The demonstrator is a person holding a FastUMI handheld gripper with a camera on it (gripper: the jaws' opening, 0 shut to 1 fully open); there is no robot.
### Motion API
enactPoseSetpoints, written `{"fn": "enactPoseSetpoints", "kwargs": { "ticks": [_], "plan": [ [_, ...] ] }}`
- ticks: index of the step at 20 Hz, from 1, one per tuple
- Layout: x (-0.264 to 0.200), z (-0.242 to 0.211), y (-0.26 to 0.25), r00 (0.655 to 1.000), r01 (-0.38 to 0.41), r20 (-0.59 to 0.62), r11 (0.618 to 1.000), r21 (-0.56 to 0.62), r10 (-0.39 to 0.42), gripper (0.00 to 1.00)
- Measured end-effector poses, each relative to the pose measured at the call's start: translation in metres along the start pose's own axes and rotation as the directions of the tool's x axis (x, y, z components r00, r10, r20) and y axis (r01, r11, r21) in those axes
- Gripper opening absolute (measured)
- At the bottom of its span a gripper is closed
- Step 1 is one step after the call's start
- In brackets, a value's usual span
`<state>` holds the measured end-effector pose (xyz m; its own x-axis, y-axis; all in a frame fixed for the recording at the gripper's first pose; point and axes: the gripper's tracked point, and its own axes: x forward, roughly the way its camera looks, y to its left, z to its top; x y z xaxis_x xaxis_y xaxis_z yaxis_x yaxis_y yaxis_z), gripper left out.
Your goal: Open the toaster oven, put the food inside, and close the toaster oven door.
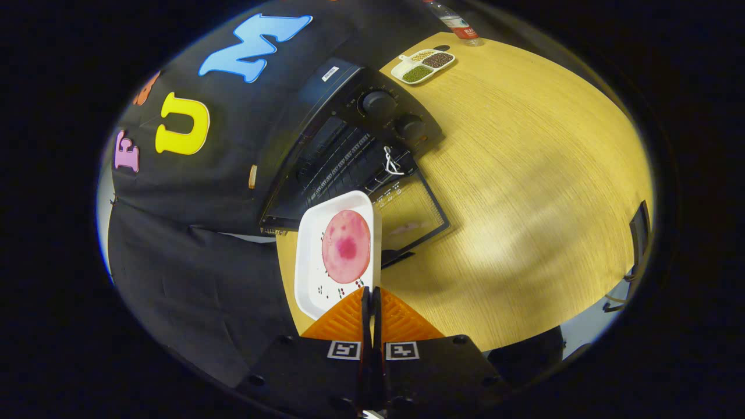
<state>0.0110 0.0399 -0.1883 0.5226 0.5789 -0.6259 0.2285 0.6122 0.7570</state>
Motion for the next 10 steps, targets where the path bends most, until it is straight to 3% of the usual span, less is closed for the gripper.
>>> {"fn": "enactPoseSetpoints", "kwargs": {
  "ticks": [10],
  "plan": [
    [0.066,0.040,0.016,0.999,-0.020,0.044,0.994,0.106,0.015,0.02]
  ]
}}
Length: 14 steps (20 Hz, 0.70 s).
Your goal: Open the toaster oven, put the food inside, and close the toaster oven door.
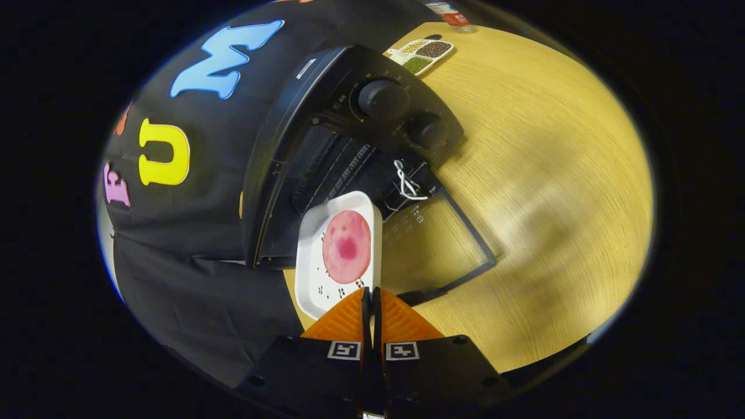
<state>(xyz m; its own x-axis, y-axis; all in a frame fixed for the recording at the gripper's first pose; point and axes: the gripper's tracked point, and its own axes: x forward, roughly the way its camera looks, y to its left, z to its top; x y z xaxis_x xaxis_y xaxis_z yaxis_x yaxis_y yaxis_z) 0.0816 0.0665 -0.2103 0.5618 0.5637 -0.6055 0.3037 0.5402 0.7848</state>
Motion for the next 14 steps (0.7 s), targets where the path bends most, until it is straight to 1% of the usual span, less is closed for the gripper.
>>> {"fn": "enactPoseSetpoints", "kwargs": {
  "ticks": [3,5,7,8,10,13,14],
  "plan": [
    [0.017,0.013,0.006,0.998,-0.005,0.059,1.000,0.029,0.004,0.02],
    [0.027,0.023,0.010,0.992,-0.008,0.128,0.999,0.043,0.003,0.02],
    [0.036,0.033,0.010,0.980,0.004,0.198,0.999,0.050,-0.014,0.02],
    [0.041,0.037,0.009,0.974,0.022,0.225,0.998,0.063,-0.036,0.02],
    [0.054,0.040,0.011,0.967,0.042,0.248,0.995,0.090,-0.063,0.02],
    [0.072,0.041,0.029,0.968,-0.022,0.250,0.993,0.118,-0.008,0.02],
    [0.076,0.043,0.031,0.964,-0.028,0.265,0.992,0.122,-0.006,0.02]
  ]
}}
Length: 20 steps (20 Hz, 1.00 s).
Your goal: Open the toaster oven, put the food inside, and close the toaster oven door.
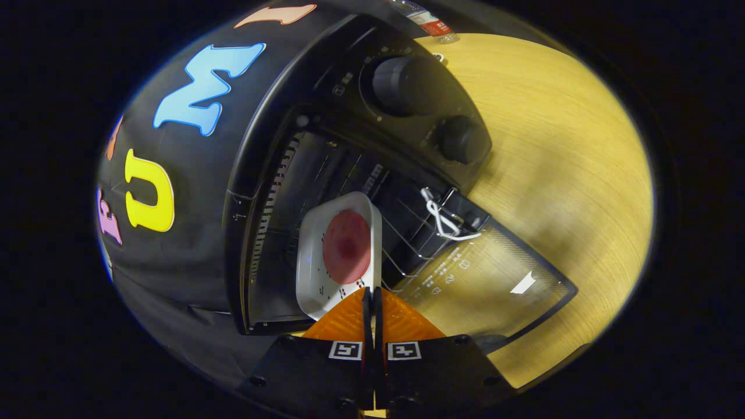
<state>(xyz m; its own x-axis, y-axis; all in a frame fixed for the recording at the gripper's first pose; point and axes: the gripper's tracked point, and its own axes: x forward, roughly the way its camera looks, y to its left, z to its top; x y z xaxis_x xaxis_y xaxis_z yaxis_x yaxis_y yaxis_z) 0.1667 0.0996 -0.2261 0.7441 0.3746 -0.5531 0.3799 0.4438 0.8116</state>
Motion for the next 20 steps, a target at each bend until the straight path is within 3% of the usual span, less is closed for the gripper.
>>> {"fn": "enactPoseSetpoints", "kwargs": {
  "ticks": [5,13,16,20],
  "plan": [
    [0.015,0.004,0.013,0.995,-0.031,0.092,1.000,-0.002,0.031,0.05],
    [0.024,0.003,0.022,0.995,-0.076,0.060,0.996,0.044,0.074,0.12],
    [0.018,-0.012,0.023,0.995,-0.099,-0.014,0.995,0.026,0.099,0.15],
    [0.005,-0.034,0.022,0.988,-0.108,-0.112,0.994,0.000,0.107,0.43]
  ]
}}
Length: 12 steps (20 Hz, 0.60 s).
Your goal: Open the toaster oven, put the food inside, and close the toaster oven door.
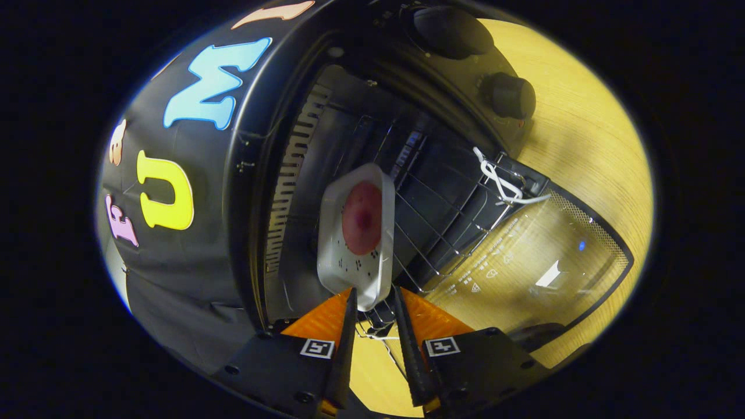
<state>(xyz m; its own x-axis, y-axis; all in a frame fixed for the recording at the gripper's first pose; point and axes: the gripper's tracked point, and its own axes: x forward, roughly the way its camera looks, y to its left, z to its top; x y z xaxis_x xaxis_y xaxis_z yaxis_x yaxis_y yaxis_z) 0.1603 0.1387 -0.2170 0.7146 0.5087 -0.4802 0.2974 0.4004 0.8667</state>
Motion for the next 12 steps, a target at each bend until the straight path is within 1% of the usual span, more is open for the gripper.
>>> {"fn": "enactPoseSetpoints", "kwargs": {
  "ticks": [3,4,6,10,12],
  "plan": [
    [-0.017,-0.026,-0.006,0.994,0.006,-0.107,0.998,-0.058,-0.012,0.70],
    [-0.023,-0.030,-0.007,0.993,0.001,-0.114,0.996,-0.087,-0.011,0.80],
    [-0.038,-0.031,-0.007,0.996,-0.005,-0.089,0.988,-0.153,-0.009,0.98],
    [-0.065,-0.037,-0.011,0.998,-0.002,-0.065,0.964,-0.267,-0.016,0.98],
    [-0.078,-0.040,-0.019,0.998,0.028,-0.038,0.941,-0.338,-0.044,0.98]
  ]
}}
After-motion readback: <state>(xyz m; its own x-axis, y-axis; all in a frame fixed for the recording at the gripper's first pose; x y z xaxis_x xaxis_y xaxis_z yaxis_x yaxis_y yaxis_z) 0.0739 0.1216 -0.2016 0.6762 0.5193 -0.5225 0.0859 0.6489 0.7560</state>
